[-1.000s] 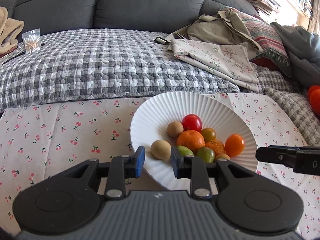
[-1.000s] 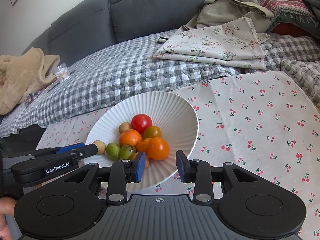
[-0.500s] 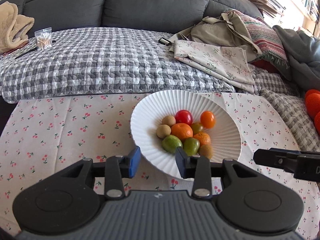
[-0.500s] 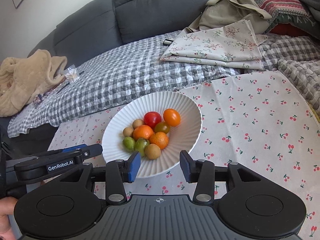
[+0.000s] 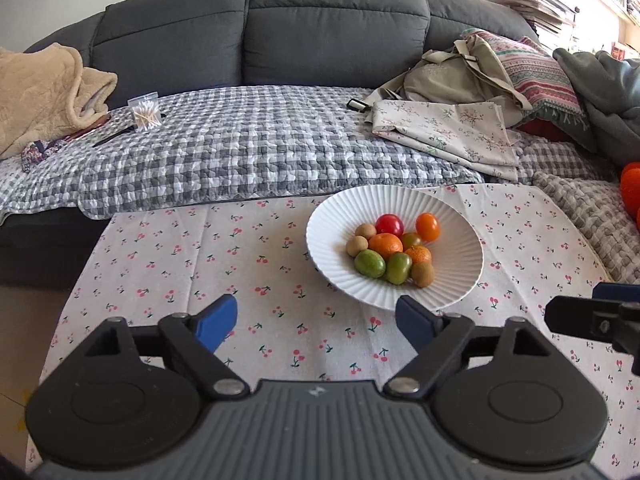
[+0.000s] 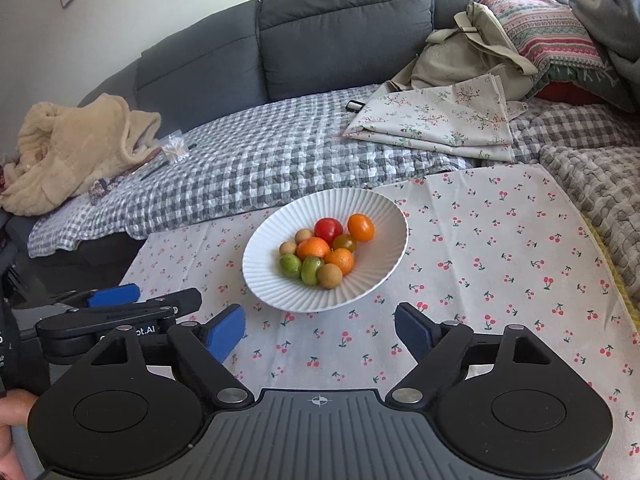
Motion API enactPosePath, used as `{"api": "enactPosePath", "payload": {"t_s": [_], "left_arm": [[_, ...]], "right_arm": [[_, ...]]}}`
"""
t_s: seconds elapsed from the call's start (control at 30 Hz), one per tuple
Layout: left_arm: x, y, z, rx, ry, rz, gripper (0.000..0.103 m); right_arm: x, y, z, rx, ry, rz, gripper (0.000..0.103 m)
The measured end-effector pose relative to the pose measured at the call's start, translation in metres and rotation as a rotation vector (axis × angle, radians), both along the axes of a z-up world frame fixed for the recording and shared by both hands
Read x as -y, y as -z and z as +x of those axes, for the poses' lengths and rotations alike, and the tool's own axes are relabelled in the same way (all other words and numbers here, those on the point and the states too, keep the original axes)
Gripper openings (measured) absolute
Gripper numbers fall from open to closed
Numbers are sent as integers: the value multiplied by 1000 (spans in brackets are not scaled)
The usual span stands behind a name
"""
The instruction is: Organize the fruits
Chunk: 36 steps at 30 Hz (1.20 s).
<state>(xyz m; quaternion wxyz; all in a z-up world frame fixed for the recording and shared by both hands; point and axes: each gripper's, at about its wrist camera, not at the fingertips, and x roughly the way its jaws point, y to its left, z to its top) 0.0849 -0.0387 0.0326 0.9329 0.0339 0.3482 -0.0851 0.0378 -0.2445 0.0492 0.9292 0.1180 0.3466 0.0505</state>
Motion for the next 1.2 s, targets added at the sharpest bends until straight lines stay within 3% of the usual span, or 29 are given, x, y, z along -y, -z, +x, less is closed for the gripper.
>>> {"api": "enactPosePath", "payload": {"t_s": [0.07, 0.23, 0.47, 1.2], "left_arm": [[-6, -1, -12, 4, -25, 3, 98], [-19, -3, -37, -11, -46, -24, 102], [-25, -2, -62, 9, -56, 6, 102], [-24, 10, -60, -30, -15, -6, 102]], "right_arm": [[-1, -1, -10, -1, 12, 0, 100], [-9, 0, -35, -11, 6, 29, 103], [-29, -6, -58, 52, 3, -84, 103], [-32, 5, -51, 16, 28, -83, 103]]}}
